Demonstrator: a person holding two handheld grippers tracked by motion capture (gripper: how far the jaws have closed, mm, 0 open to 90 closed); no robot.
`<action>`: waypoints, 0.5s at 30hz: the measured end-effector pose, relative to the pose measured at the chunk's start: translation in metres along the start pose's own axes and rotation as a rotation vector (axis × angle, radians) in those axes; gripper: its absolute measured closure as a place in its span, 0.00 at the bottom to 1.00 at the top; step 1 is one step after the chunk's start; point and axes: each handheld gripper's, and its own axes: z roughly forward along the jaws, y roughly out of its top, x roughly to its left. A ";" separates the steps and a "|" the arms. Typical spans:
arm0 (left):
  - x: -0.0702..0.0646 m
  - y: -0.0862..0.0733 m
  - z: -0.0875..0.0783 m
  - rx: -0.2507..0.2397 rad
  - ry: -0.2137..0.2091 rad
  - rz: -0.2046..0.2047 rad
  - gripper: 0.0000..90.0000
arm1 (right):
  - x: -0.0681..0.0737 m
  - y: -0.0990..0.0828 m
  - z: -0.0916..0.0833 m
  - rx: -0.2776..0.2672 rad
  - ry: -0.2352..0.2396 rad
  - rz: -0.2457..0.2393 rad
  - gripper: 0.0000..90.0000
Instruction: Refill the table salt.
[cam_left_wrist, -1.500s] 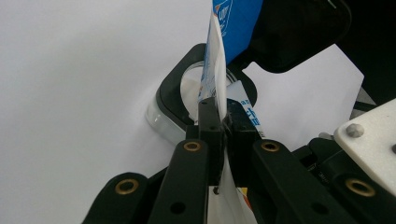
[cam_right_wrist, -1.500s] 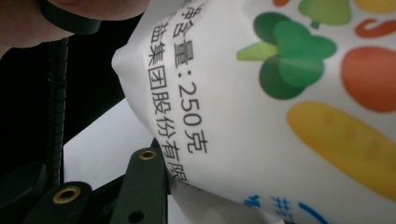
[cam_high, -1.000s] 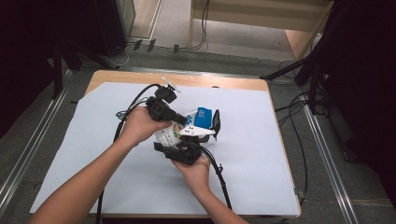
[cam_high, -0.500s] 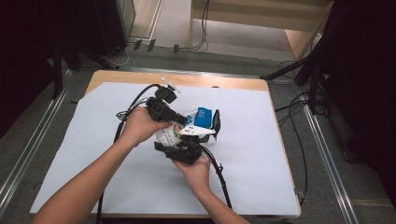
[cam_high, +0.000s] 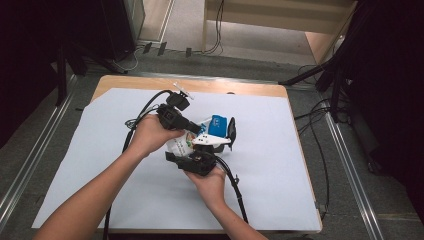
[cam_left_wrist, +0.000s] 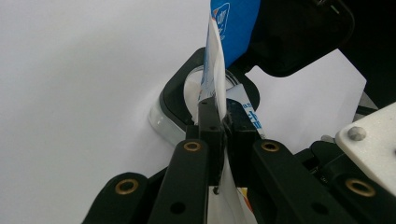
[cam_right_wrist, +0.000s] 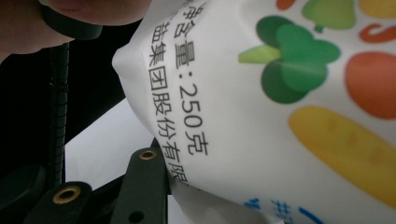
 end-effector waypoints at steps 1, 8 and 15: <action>0.000 0.000 0.000 0.000 0.001 0.000 0.98 | 0.000 0.000 0.000 0.000 0.000 0.000 0.72; 0.000 0.000 0.000 0.002 0.000 0.001 0.98 | 0.000 0.000 0.000 0.000 0.002 0.000 0.72; 0.000 0.000 0.000 0.002 0.001 0.001 0.98 | 0.000 0.000 0.000 -0.002 0.003 0.003 0.72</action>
